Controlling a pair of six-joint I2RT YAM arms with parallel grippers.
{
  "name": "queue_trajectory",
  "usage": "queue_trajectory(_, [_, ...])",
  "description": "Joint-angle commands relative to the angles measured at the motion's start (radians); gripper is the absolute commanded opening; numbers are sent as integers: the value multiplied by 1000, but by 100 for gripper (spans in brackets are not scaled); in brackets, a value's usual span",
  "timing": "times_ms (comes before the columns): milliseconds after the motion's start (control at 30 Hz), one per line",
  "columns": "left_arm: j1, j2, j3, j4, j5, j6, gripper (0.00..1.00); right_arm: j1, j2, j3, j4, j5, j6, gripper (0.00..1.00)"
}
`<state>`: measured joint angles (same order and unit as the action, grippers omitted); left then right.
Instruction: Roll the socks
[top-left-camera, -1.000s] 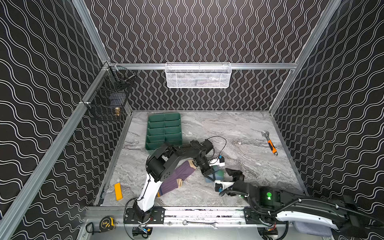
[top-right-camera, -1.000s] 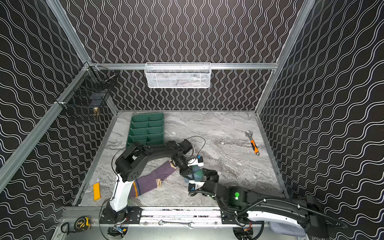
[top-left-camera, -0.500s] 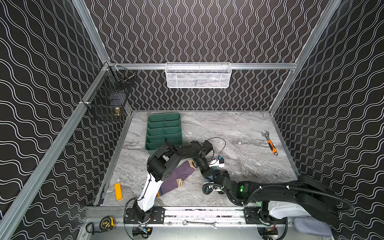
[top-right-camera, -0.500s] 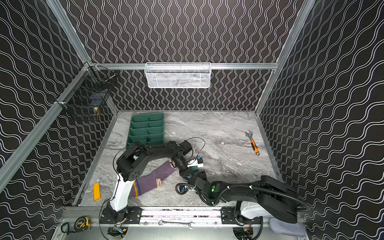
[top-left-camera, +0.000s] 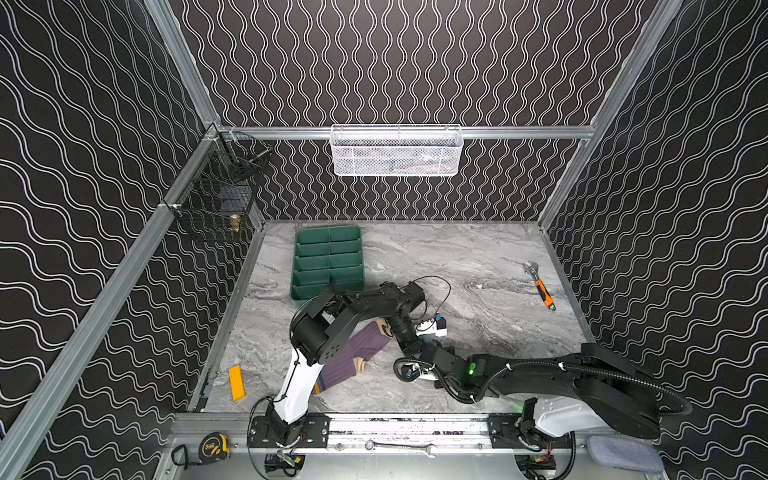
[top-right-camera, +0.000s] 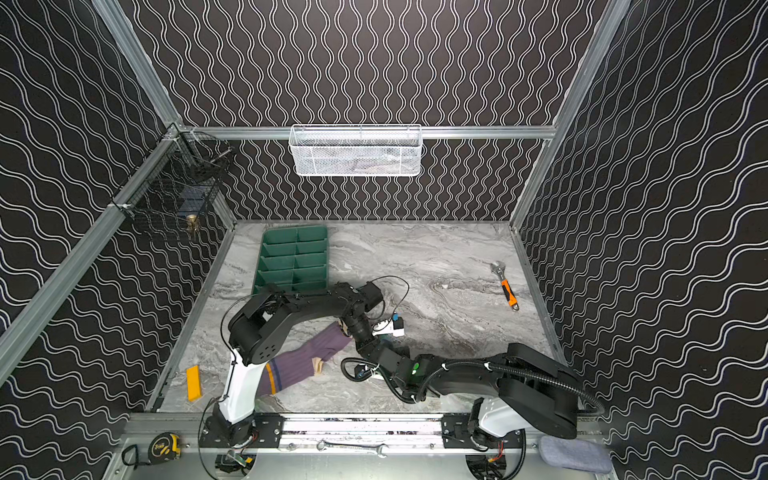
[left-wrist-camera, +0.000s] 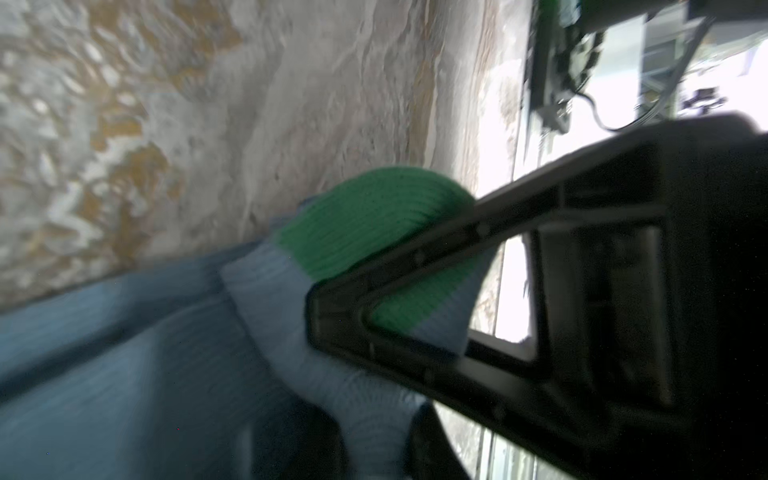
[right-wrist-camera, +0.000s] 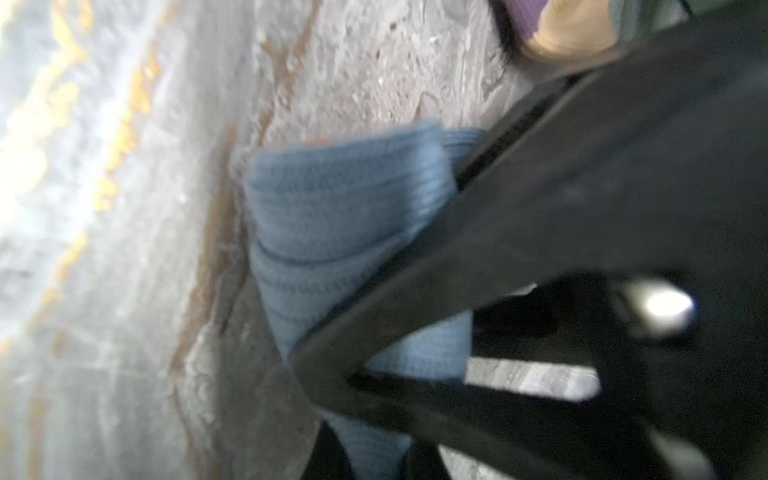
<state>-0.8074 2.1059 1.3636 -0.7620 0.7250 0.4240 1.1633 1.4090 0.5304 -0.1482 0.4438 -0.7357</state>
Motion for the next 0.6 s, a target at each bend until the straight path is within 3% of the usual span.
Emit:
queue_trajectory(0, [2, -30, -31, 27, -360, -17, 30, 9, -8, -14, -268, -214, 86, 0])
queue_trajectory(267, [-11, -195, -104, 67, -340, -8, 50, 9, -7, 19, -328, -231, 125, 0])
queue_trajectory(367, [-12, -255, -136, 85, -344, -8, 51, 9, -17, 19, -339, -232, 138, 0])
queue_trajectory(500, [-13, -406, -204, 178, -413, -40, 52, 8, -34, 33, -369, -239, 153, 0])
queue_trajectory(567, [-12, -535, -253, 255, -530, -58, 51, 3, -44, 49, -391, -253, 158, 0])
